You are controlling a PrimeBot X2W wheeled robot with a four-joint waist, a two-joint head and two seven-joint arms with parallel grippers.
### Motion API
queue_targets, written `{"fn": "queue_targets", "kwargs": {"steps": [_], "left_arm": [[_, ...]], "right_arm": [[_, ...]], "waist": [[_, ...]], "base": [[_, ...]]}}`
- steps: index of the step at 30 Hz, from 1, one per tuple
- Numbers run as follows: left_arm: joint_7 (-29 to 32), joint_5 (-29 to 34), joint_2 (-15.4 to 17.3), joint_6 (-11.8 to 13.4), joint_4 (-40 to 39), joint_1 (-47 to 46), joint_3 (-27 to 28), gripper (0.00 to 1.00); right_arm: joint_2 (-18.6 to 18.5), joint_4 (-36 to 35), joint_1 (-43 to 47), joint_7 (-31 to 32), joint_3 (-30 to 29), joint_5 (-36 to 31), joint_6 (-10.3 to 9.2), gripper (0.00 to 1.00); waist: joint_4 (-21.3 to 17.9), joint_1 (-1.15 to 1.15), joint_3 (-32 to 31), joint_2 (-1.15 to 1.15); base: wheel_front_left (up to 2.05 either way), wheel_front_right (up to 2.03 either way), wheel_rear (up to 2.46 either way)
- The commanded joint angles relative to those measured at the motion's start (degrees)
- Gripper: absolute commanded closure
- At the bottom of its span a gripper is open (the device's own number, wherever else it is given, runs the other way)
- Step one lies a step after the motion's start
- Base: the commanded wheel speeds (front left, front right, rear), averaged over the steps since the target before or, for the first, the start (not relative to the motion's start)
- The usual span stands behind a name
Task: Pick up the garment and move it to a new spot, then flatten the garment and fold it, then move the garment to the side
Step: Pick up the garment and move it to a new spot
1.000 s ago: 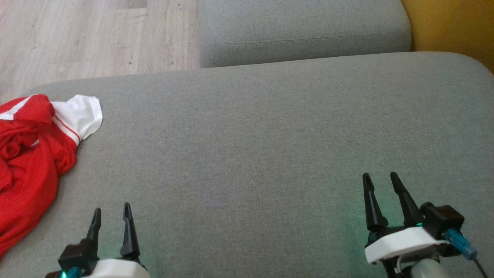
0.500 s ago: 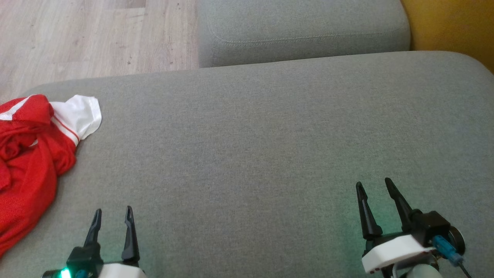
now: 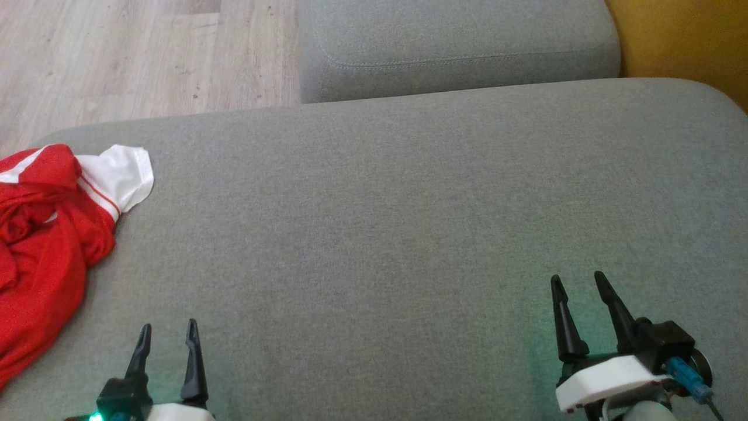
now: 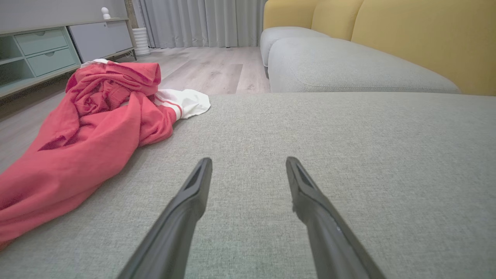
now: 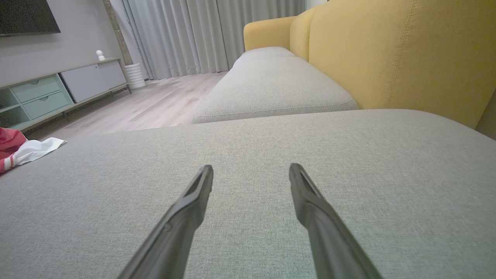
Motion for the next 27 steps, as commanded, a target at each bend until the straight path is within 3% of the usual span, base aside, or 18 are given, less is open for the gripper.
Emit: {"fn": "queue_targets", "kwargs": {"steps": [1,8,21,27], "left_arm": [[-0.6,-0.3,0.4,-0.1,-1.2,-1.6,2.4,0.0],[-0.6,-0.1,0.2,-0.7,-0.8,-2.1,2.3,0.0],[-0.6,0.5,1.1,-0.9,-0.3,-0.4,2.5,0.0],[-0.6,-0.4,1.6,-1.0,-0.6,1.7,3.8,0.0]], "right_arm": [[-0.6,-1.5,-1.8,-0.6,1.2,0.3,0.44,0.0],[-0.8,-1.6,-1.2,-0.6,0.8,-0.3,0.44,0.0],[-0.5,-1.1,-0.7,-0.6,4.3,0.0,0.44,0.0],[-0.4,-0.2,-2.2,-0.6,7.6,0.5,0.44,0.0]], "waist": [[0.0,0.0,0.0,0.0],[1.8,0.0,-0.2,0.0],[18.7,0.0,-2.2,0.0],[21.8,0.0,-2.3,0.0]], "base": [[0.0,0.0,0.0],[0.0,0.0,0.0],[0.0,0.0,0.0],[0.0,0.0,0.0]]}}
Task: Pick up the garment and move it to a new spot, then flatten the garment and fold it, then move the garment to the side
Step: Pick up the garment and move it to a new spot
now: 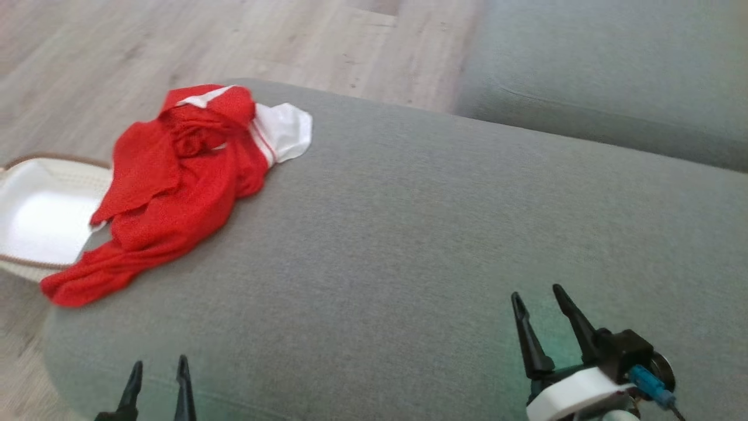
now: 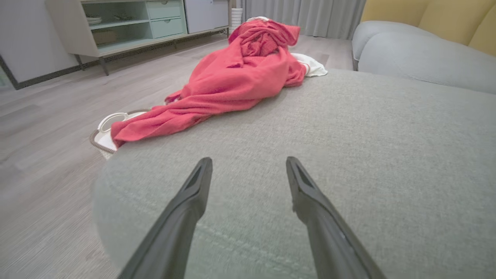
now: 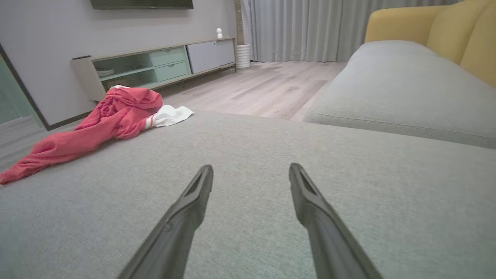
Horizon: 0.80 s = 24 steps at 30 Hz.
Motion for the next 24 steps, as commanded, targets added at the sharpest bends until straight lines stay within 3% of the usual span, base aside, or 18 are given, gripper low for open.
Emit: {"fn": "queue_targets", "kwargs": {"steps": [1,8,15,19,24], "left_arm": [[-0.6,-0.4,1.0,0.0,-2.0,-2.4,2.2,0.0],[-0.5,-2.9,2.6,-1.2,-4.7,-6.9,3.8,0.0],[5.8,-4.8,9.1,-2.7,-6.4,-24.4,3.4,0.0],[10.3,-6.1,12.1,-3.3,-2.6,-37.7,2.0,0.0],[13.3,-5.9,15.3,-3.2,8.0,-51.2,1.5,0.0]], "right_arm": [[-0.4,-1.3,-2.8,-0.6,1.5,0.4,0.44,0.0],[-2.0,-2.1,-4.7,-0.6,2.8,0.0,0.44,0.0],[-7.2,-5.4,-8.6,-0.6,2.8,-1.3,0.44,0.0],[-10.9,-8.6,-10.6,-0.6,2.1,-2.0,0.44,0.0],[-14.4,-13.8,-10.6,0.6,1.1,-2.3,0.44,0.0]], "waist": [[0.8,0.0,0.0,0.0],[-2.0,0.0,4.7,0.0],[-4.1,0.0,16.1,0.0],[-4.6,0.0,23.6,0.0],[-6.2,0.0,29.8,0.0]], "base": [[0.0,0.0,0.0],[0.0,0.0,0.0],[0.0,0.0,0.0],[0.0,0.0,0.0],[0.0,0.0,0.0]]}}
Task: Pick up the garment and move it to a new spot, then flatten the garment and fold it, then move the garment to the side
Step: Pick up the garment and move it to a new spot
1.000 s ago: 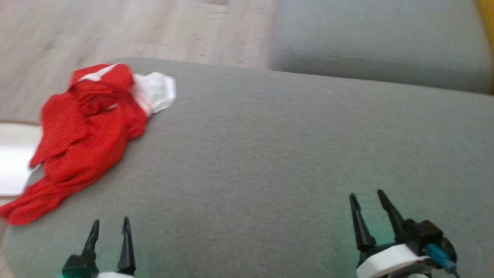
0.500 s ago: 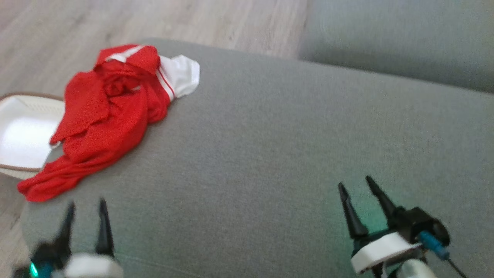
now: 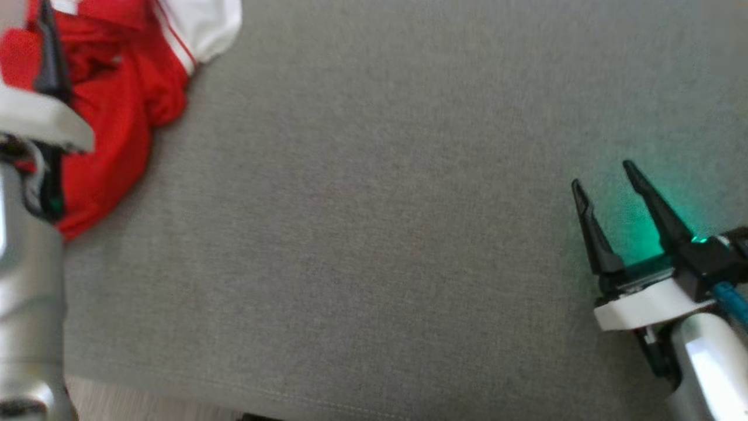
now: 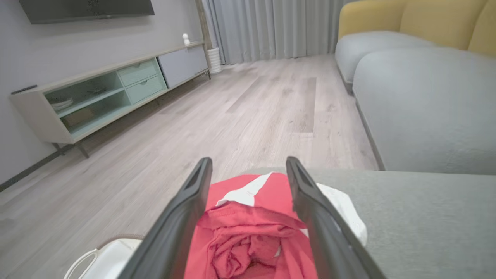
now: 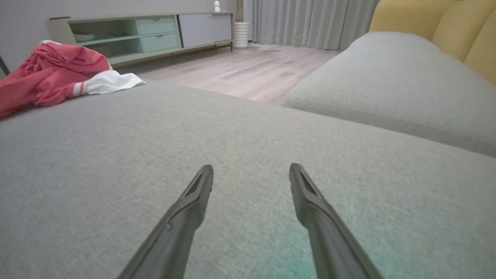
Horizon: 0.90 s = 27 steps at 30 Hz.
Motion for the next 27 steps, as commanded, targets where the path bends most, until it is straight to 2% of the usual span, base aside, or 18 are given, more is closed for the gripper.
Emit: {"fn": "queue_targets", "kwargs": {"steps": [1,9,16,17,18,19,23,27], "left_arm": [[0.5,0.0,4.1,0.5,2.4,-3.8,2.1,0.0],[2.5,2.3,8.4,1.8,18.8,-15.0,0.5,0.0],[3.7,4.6,9.9,2.8,27.5,-18.9,-2.0,0.0],[4.1,4.7,9.8,2.7,28.9,-19.3,-2.3,0.55],[4.8,4.7,9.6,2.5,30.3,-19.4,-2.7,0.83],[5.1,4.5,9.3,2.1,31.5,-19.5,-2.8,1.0],[2.2,3.1,9.3,1.8,33.4,-19.6,-2.1,1.0],[-1.2,2.7,10.6,1.3,32.6,-20.8,-2.2,1.0]], "right_arm": [[-1.3,-3.8,0.2,0.6,0.5,-0.5,0.44,0.0],[-2.8,-13.5,4.0,3.5,-0.8,-0.7,0.44,0.0],[-3.1,-17.9,6.9,5.0,-2.2,-0.4,0.44,0.0],[-3.1,-18.2,7.2,5.1,-2.4,-0.4,0.44,0.0],[-3.1,-18.3,7.4,5.1,-2.5,-0.4,0.44,0.0],[-3.0,-18.3,7.6,5.1,-2.5,-0.3,0.44,0.0],[-2.3,-17.2,7.9,4.5,-1.9,0.0,0.44,0.0],[-1.1,-14.4,7.8,3.2,-0.4,0.8,0.44,0.0]], "waist": [[-2.5,-0.03,6.8,0.0],[-5.8,-0.03,11.5,0.0],[-7.1,-0.03,12.7,0.0],[-7.2,-0.03,12.7,0.0],[-7.4,-0.03,12.5,0.0],[-7.5,-0.03,12.1,0.0],[-8.2,-0.03,9.2,0.0],[-9.0,-0.03,4.5,0.0]], "base": [[0.0,0.0,0.0],[0.0,0.0,0.0],[0.0,0.0,0.0],[0.0,0.0,0.0],[0.0,0.0,0.0],[0.0,0.0,0.0],[0.0,0.0,0.0],[0.0,0.0,0.0]]}}
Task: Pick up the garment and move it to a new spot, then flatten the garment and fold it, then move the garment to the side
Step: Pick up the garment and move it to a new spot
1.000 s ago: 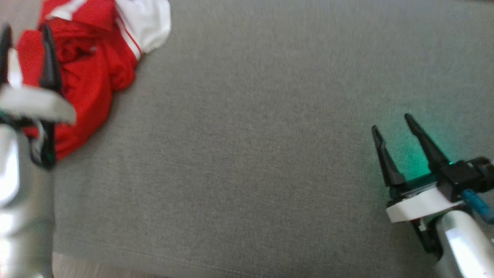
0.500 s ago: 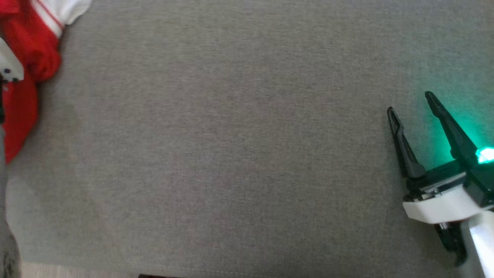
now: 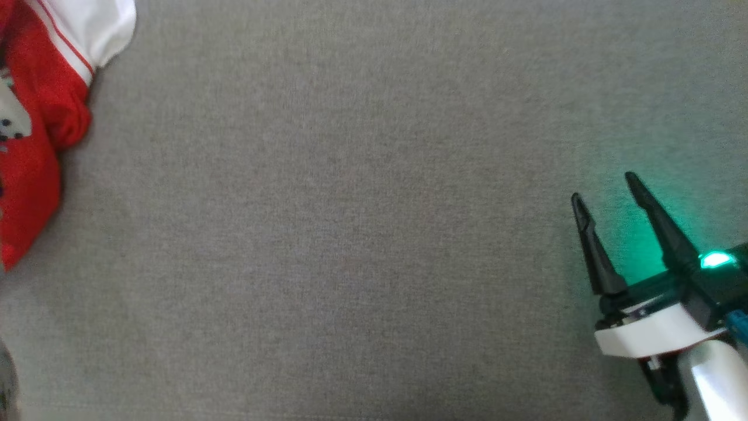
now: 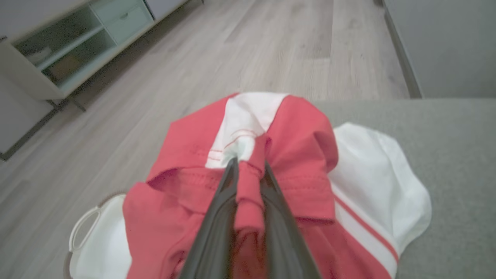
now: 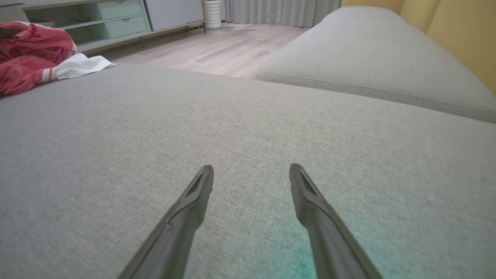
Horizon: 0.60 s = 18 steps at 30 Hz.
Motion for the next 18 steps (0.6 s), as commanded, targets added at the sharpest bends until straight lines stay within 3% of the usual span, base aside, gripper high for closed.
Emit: {"fn": "queue_targets", "kwargs": {"steps": [1,7,10,13,18], "left_arm": [[-1.2,-0.2,4.7,-0.3,-2.3,-2.0,1.0,1.0],[-2.1,-1.3,4.7,-1.6,-8.1,-3.0,-2.0,1.0],[-0.6,-4.9,3.5,-1.7,-15.1,-1.6,-6.0,1.0],[5.2,-15.1,4.0,-1.7,-31.5,3.6,-14.2,1.0],[14.3,-28.8,5.8,-1.7,-56.2,13.7,-19.6,1.0]], "right_arm": [[0.1,-0.9,1.3,-0.9,1.5,0.7,0.44,0.0],[3.3,4.8,0.9,-3.2,4.1,2.1,0.44,0.0],[5.2,7.2,0.4,-4.1,4.9,2.7,0.44,0.0],[7.6,9.8,0.0,-4.6,5.3,3.2,0.44,0.0],[9.5,10.5,-0.3,-4.8,5.5,3.4,0.44,0.0]], "waist": [[-0.9,0.01,-3.8,0.0],[-2.9,0.01,-11.8,0.0],[-4.1,0.01,-14.7,0.0],[-5.7,0.01,-17.8,0.0],[-8.3,0.01,-20.1,0.0]], "base": [[0.0,0.0,0.0],[0.0,0.0,0.0],[0.0,0.0,0.0],[0.0,0.0,0.0],[0.0,0.0,0.0]]}}
